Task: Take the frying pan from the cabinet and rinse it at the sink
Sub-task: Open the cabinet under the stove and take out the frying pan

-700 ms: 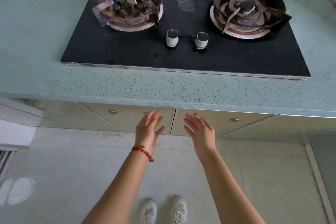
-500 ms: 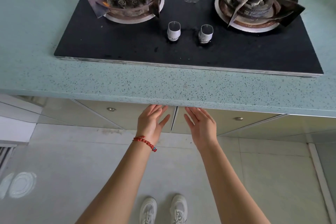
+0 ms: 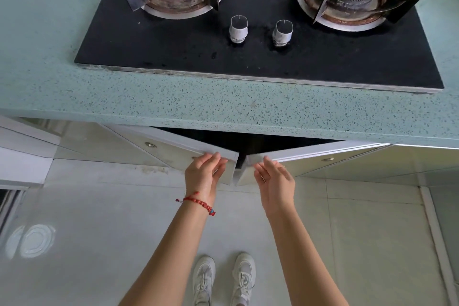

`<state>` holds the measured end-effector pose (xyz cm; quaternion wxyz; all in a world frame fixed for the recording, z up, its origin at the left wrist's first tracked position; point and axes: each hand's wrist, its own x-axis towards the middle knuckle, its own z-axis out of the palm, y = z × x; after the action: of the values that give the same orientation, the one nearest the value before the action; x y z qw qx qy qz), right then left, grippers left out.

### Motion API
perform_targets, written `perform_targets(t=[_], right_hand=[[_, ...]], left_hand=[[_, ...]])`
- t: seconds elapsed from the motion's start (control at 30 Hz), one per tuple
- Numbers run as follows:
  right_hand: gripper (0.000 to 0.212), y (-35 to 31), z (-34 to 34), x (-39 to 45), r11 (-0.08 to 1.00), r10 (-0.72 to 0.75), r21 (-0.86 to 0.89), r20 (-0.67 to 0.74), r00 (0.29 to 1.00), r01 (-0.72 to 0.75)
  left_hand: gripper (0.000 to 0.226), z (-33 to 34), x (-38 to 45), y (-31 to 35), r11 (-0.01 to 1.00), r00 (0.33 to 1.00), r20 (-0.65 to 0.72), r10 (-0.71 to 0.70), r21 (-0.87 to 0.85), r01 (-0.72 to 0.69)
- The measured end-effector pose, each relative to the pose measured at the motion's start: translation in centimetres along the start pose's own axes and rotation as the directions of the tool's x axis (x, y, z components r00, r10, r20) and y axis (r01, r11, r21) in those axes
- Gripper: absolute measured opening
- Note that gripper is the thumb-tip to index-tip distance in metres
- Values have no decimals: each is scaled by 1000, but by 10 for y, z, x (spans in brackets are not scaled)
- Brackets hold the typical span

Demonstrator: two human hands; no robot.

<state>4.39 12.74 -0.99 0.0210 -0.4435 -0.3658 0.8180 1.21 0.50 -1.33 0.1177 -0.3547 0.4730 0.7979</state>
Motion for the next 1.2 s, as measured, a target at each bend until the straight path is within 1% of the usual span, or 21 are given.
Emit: perform_targets(t=[0.1, 0.17, 0.23, 0.27, 0.3, 0.43, 0.53, 0.63, 0.73, 0.87, 0.97, 1.03, 1.1, 1.2], right_hand=[[32, 9, -20, -19, 970, -81, -240, -125, 989, 49], [32, 14, -35, -31, 929, -119, -368, -175, 977, 47], [32, 17, -48, -41, 892, -143, -450, -200, 969, 39], [33, 17, -55, -46, 878, -157, -476, -206, 966, 41], [33, 16, -60, -50, 868, -170, -494, -209, 963, 46], [30, 14, -74, -64, 852, -183, -521, -210, 960, 48], [24, 13, -78, -72, 837, -208, -545, -247, 946, 41], [17, 11, -84, -80, 831, -243, -552, -251, 937, 68], [12, 10, -98, -88, 801, -272, -592, -235, 933, 85], [12, 7, -126, -98, 765, -303, -638, -233, 924, 90], [12, 3, -146, -106, 745, -350, -658, -238, 906, 115], [7, -1, -160, -111, 727, -376, -675, -238, 895, 126], [7, -4, -174, -116, 715, -399, -688, -257, 880, 123], [7, -7, -194, -120, 694, -448, -710, -298, 843, 118]], left_hand=[[14, -20, -14, -11, 972, 989, -113, 94, 228, -66], [24, -35, -24, -16, 923, 977, -143, 161, 373, -97], [40, -48, -32, -20, 865, 959, -158, 233, 485, -130], [43, -54, -36, -21, 837, 951, -164, 261, 529, -138], [41, -60, -39, -21, 819, 945, -173, 278, 557, -140], [33, -77, -55, -18, 773, 934, -200, 297, 624, -112], [26, -89, -69, -13, 748, 931, -192, 311, 654, -115], [25, -107, -81, -9, 729, 925, -184, 333, 672, -129], [14, -123, -88, -4, 712, 926, -183, 330, 692, -117], [22, -143, -91, -3, 684, 917, -186, 354, 720, -118], [25, -161, -92, -1, 627, 899, -186, 397, 770, -118], [26, -175, -95, 2, 592, 887, -187, 423, 798, -114], [25, -189, -100, 8, 559, 876, -187, 444, 822, -108], [21, -210, -109, 22, 475, 874, -135, 467, 872, -119]])
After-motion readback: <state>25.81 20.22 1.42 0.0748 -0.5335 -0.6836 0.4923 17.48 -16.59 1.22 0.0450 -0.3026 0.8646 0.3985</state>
